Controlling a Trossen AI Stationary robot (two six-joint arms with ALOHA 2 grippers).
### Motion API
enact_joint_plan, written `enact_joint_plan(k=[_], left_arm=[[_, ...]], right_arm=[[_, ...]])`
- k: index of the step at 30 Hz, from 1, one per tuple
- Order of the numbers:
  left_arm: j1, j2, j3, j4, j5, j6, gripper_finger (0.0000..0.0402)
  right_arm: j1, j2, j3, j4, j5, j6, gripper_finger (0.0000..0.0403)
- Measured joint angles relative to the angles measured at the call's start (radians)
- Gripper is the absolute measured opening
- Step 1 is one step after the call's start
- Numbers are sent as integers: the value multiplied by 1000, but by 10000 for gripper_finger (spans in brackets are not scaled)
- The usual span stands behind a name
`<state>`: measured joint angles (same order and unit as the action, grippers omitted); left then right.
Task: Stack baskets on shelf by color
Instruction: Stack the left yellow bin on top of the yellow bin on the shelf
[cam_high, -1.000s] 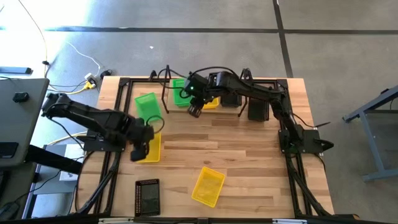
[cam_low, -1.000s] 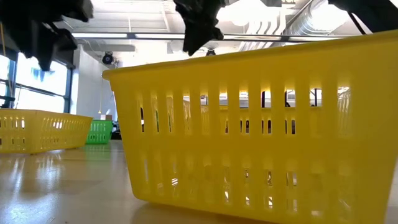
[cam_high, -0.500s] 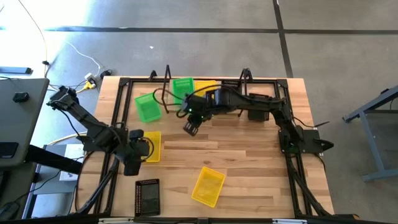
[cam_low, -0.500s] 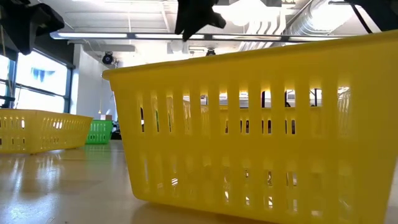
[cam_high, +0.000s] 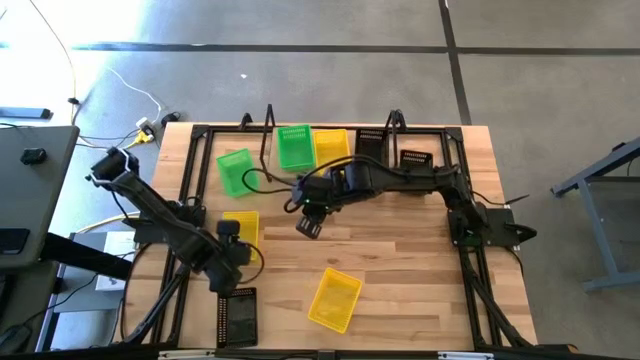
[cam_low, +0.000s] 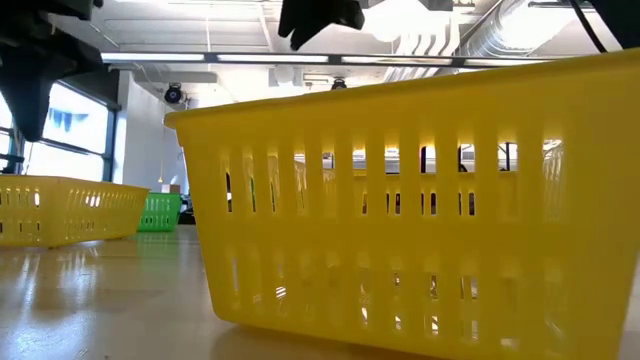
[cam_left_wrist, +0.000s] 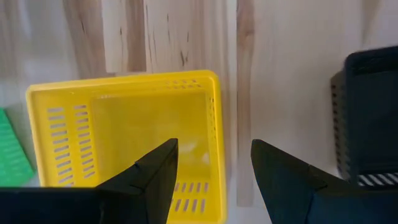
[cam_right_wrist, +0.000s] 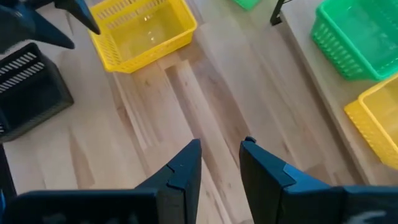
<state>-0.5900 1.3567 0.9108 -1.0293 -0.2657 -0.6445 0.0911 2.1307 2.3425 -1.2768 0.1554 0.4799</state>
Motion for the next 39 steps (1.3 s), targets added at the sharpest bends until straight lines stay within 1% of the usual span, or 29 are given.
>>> enact_joint_plan(k=[4, 13, 16, 23, 27, 31, 39], left_arm=[[0, 53, 0, 6, 1, 0, 195], [1, 128, 0, 9, 11, 0, 195], [10, 154, 0, 9, 14, 0, 186], [42, 191, 0, 21, 19, 33, 141], [55, 191, 0, 45, 28, 54, 112], [67, 191, 0, 67, 54, 72, 79], [67, 190, 0, 84, 52, 83, 10]], right_arm=[[8, 0, 0, -21, 0, 18, 94], [15, 0, 0, -36, 22, 44, 94], [15, 0, 0, -36, 28, 44, 94], [16, 0, 0, -36, 28, 44, 94], [16, 0, 0, -36, 28, 62, 94], [16, 0, 0, -40, 28, 66, 94], [16, 0, 0, -41, 27, 97, 94]])
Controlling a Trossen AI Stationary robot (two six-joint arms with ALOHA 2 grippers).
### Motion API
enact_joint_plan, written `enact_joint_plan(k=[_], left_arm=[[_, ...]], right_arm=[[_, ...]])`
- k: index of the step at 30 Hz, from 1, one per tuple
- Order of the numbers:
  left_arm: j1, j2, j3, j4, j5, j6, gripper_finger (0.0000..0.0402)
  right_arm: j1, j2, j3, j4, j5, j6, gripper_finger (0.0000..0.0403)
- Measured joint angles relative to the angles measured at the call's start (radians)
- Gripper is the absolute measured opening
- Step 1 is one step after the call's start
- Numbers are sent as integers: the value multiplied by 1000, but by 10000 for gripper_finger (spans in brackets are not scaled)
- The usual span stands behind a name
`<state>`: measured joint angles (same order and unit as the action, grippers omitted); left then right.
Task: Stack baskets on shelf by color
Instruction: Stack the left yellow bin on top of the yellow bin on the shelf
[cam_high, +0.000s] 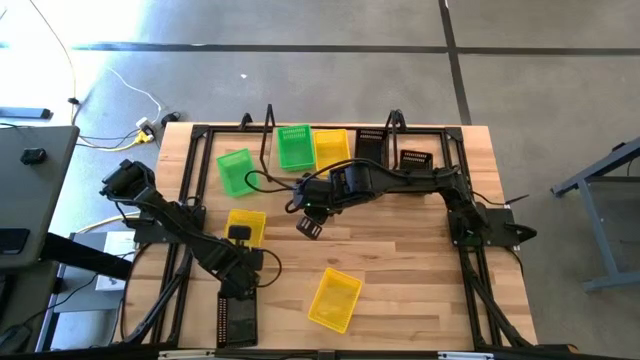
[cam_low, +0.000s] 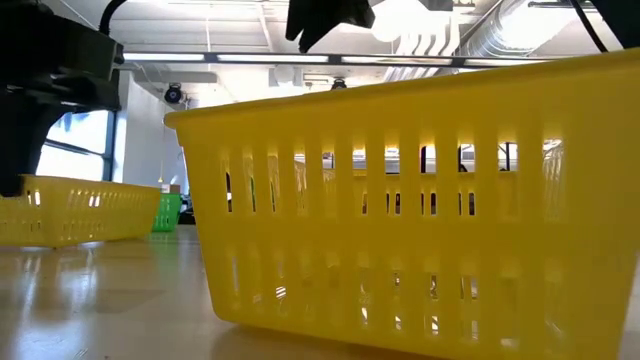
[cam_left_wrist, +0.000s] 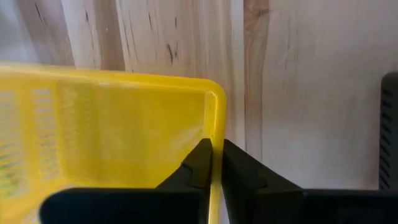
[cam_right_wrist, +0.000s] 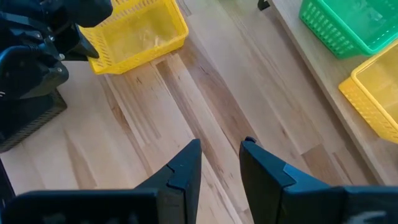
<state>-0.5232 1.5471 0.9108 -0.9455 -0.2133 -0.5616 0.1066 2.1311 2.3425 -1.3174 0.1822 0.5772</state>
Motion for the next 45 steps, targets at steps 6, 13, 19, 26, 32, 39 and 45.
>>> enact_joint_plan(k=[6, 13, 19, 26, 32, 39, 45], left_arm=[[0, -1, 0, 9, 18, 7, 13], [-9, -22, 32, -3, 57, 6, 4], [-37, -25, 130, -59, -18, 35, 4], [-71, -25, 237, -173, -159, 111, 4], [-80, -25, 306, -289, -270, 156, 4], [-80, -25, 345, -366, -373, 180, 4], [-77, -25, 344, -368, -434, 238, 4]], right_arm=[[0, 0, 0, 0, 0, 29, 94], [1, 0, 0, 10, -8, 110, 94], [1, 0, 0, 59, -35, 237, 94], [-2, 1, 0, 159, -56, 413, 94], [-11, 1, 0, 198, -94, 439, 94], [-21, 1, 0, 200, -71, 486, 94], [-38, 1, 0, 209, -70, 518, 95]])
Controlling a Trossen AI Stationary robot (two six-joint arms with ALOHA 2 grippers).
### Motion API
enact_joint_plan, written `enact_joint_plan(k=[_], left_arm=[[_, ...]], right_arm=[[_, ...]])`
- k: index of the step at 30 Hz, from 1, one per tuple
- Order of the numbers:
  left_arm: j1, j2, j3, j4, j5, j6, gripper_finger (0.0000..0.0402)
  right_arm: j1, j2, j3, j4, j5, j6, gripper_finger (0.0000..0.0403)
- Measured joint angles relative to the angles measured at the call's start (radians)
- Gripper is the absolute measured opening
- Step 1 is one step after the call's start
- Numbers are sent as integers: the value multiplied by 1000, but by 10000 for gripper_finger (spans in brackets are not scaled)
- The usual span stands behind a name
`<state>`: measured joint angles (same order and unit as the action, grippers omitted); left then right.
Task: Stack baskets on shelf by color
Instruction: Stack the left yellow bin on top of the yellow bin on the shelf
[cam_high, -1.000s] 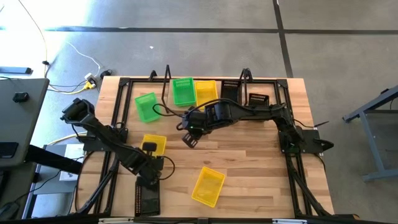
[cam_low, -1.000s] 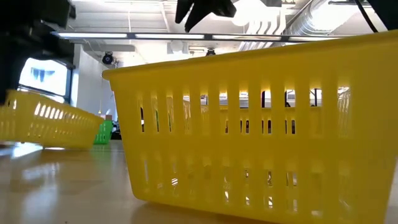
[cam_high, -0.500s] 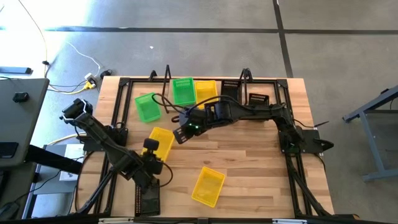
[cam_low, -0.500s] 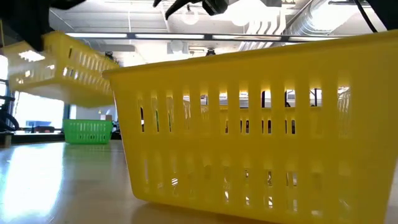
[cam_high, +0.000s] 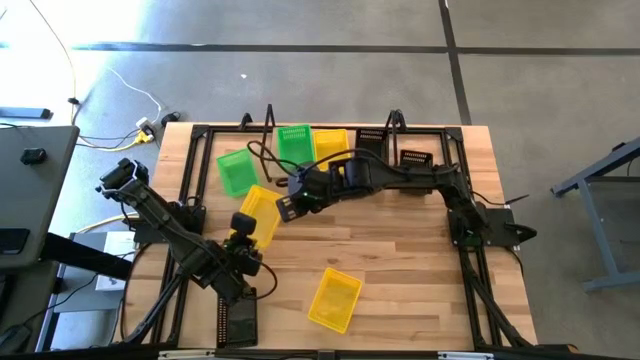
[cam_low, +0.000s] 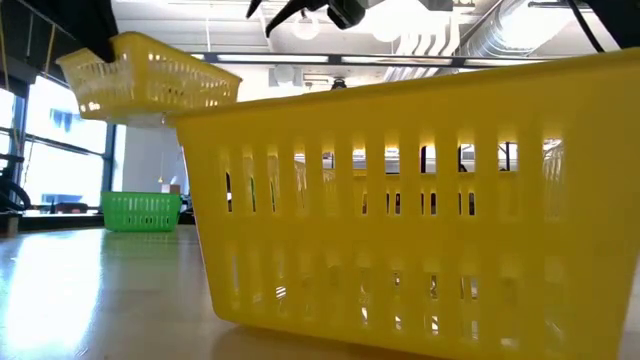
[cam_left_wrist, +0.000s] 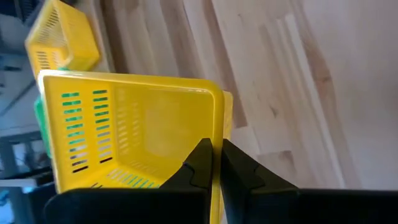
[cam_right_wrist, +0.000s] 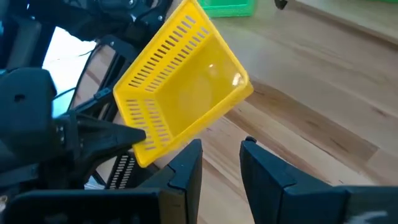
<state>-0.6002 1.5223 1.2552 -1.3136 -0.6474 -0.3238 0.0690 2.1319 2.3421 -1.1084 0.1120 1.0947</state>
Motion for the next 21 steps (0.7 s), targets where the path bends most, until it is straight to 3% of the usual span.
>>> enact_joint_plan(k=[21], left_arm=[[112, 0, 0, -33, -189, 231, 3]], right_arm=[[-65, 1, 0, 0, -5, 192, 95]])
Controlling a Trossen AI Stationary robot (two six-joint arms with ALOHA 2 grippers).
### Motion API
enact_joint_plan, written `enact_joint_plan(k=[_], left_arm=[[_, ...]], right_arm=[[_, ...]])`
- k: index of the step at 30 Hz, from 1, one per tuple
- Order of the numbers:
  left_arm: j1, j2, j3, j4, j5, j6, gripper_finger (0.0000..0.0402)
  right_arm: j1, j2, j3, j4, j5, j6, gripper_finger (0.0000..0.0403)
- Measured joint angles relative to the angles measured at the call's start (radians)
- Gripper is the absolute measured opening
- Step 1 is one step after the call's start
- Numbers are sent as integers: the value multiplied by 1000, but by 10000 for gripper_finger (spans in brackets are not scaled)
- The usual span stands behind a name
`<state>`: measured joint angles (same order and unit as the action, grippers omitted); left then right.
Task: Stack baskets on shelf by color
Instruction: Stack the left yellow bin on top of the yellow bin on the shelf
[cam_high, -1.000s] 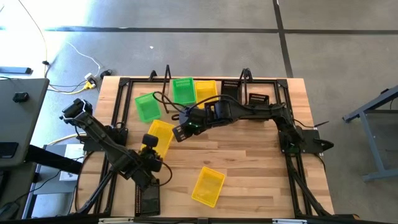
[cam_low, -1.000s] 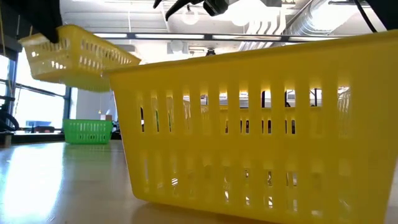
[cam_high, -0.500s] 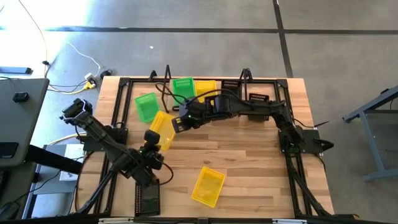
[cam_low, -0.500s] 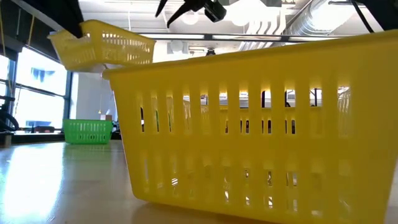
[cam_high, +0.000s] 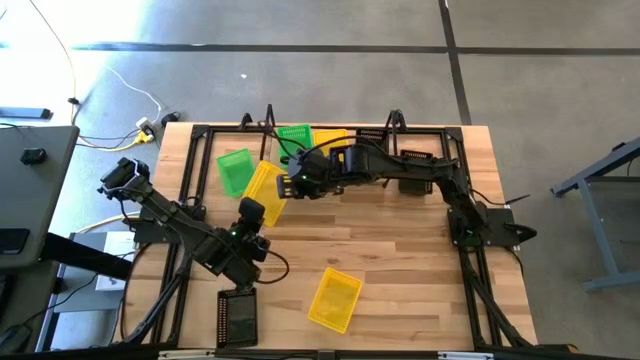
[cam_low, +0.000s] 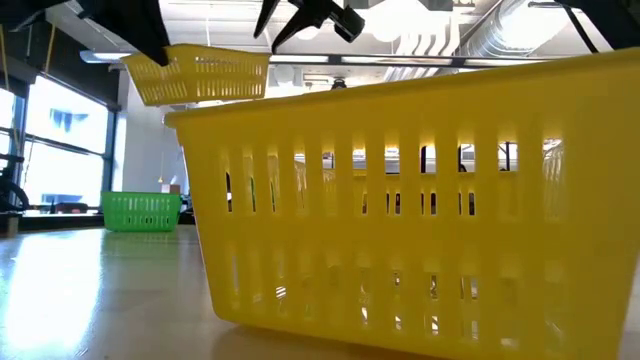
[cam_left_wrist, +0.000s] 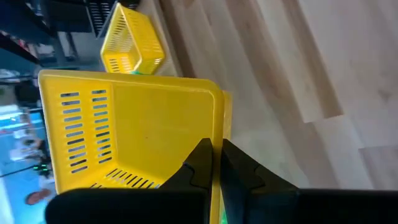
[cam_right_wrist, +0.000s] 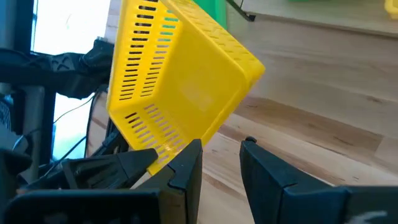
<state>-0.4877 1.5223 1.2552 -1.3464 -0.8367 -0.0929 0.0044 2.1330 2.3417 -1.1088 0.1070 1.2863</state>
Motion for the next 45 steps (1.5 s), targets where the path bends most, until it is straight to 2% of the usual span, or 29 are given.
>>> enact_joint_plan(k=[13, 25, 29, 34, 42, 45], left_arm=[[37, 0, 0, 4, -75, 143, 3], [38, 0, -1, 6, -181, 158, 4], [46, 0, -1, 7, -182, 158, 4], [61, 1, -1, 10, -178, 159, 11], [69, 1, -1, 15, -160, 127, 36], [70, 1, -1, 15, -100, 118, 47]], right_arm=[[-28, 0, 0, -8, -3, 17, 95], [-73, 1, 0, -8, -10, 16, 93], [-73, 0, 0, -8, -12, 14, 71], [-77, 1, 0, -2, -7, -34, 10], [-91, 0, 0, -6, -5, -97, 2], [-96, 1, 0, -10, 1, -104, 2]])
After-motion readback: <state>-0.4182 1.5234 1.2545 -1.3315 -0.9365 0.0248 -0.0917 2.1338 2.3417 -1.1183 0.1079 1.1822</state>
